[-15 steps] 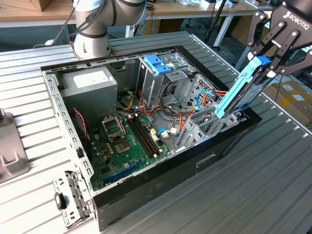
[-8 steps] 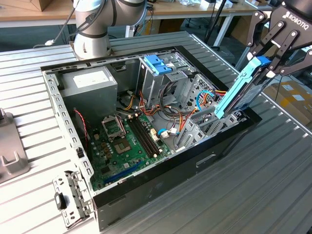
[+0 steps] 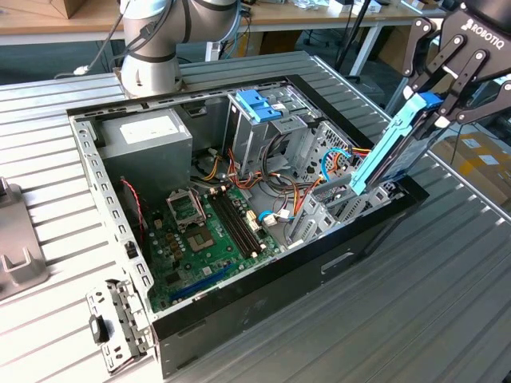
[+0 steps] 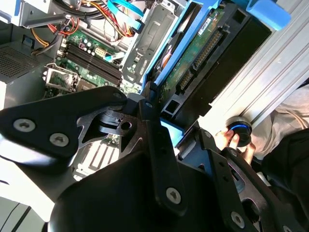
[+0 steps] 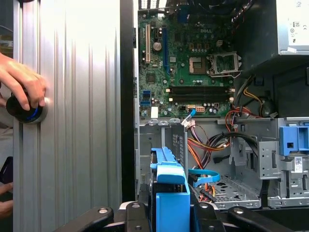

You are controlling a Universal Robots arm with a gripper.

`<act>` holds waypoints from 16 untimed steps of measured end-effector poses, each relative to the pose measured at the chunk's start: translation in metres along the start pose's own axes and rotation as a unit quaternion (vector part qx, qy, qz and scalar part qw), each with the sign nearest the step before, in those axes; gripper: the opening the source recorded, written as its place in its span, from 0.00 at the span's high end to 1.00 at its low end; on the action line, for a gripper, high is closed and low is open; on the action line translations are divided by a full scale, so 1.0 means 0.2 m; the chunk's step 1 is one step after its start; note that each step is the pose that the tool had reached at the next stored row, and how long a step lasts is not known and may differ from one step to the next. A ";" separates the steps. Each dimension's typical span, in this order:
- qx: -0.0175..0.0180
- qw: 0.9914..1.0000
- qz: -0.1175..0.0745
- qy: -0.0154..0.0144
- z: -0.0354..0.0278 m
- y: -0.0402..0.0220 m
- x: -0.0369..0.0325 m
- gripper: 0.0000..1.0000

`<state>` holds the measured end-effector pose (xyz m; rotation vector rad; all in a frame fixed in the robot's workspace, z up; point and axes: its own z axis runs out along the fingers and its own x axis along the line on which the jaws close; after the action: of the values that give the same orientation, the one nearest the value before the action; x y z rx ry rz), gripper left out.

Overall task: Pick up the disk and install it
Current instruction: 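Insert the disk into the insertion slot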

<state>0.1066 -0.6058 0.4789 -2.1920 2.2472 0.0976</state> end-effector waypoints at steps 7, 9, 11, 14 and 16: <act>0.000 1.000 0.000 0.000 0.001 0.010 0.000 0.63; 0.000 1.000 0.000 0.000 0.001 0.012 0.000 0.63; 0.000 1.000 0.000 0.000 0.001 0.016 0.000 0.63; 0.000 1.000 0.000 0.000 0.001 0.022 0.001 0.63; 0.000 1.000 0.000 0.000 0.002 0.026 0.001 0.63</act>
<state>0.1014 -0.6058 0.4788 -2.1920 2.2471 0.0977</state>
